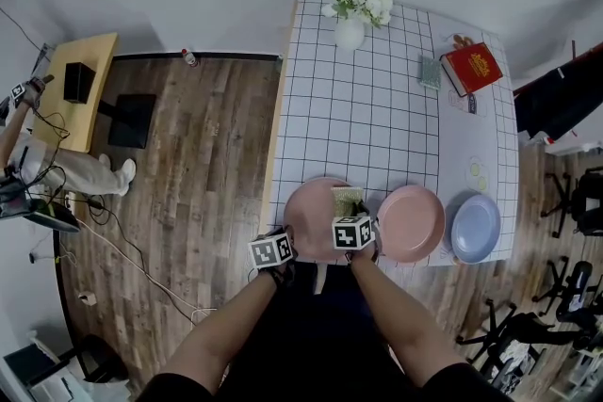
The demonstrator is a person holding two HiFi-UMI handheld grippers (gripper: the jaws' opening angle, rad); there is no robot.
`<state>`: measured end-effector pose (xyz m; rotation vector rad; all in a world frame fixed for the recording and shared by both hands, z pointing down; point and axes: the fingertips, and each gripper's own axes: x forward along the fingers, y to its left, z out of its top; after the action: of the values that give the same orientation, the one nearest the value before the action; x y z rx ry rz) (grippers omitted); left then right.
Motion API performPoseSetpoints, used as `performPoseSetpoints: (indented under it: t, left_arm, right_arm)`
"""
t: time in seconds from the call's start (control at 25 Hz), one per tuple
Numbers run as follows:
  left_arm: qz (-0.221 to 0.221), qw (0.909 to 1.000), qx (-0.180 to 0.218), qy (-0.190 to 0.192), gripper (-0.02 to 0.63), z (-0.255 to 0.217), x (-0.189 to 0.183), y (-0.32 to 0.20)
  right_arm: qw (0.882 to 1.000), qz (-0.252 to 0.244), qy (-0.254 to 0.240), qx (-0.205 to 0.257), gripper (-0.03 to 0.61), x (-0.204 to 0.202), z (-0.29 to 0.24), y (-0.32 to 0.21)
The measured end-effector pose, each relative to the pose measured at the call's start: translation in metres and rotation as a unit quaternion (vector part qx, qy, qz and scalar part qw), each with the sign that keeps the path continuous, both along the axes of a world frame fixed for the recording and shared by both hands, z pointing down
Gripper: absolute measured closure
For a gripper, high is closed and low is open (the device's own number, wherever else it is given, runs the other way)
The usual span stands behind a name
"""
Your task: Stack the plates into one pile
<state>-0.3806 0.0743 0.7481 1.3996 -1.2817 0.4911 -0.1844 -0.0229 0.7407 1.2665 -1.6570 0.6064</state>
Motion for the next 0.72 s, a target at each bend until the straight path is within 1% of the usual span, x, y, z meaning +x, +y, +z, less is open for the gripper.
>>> performPoseSetpoints:
  t: [0.28,0.52,0.72]
  left_arm:
    - [0.014,0.9999,0.000,-0.006,0.591,-0.001,0.001,0.000]
    - [0.019,0.9998,0.004,-0.006,0.591,-0.001,0.001,0.000]
    - [0.017,0.9998,0.006,-0.004,0.591,-0.002,0.001,0.000]
  right_arm:
    - [1.000,-0.009,0.003,0.003,0.523,-0.004,0.001,-0.006]
    - [0.999,-0.029,0.012,0.011,0.523,-0.015,0.003,-0.017]
    - [0.998,-0.052,-0.005,0.016,0.523,-0.034,0.002,-0.028]
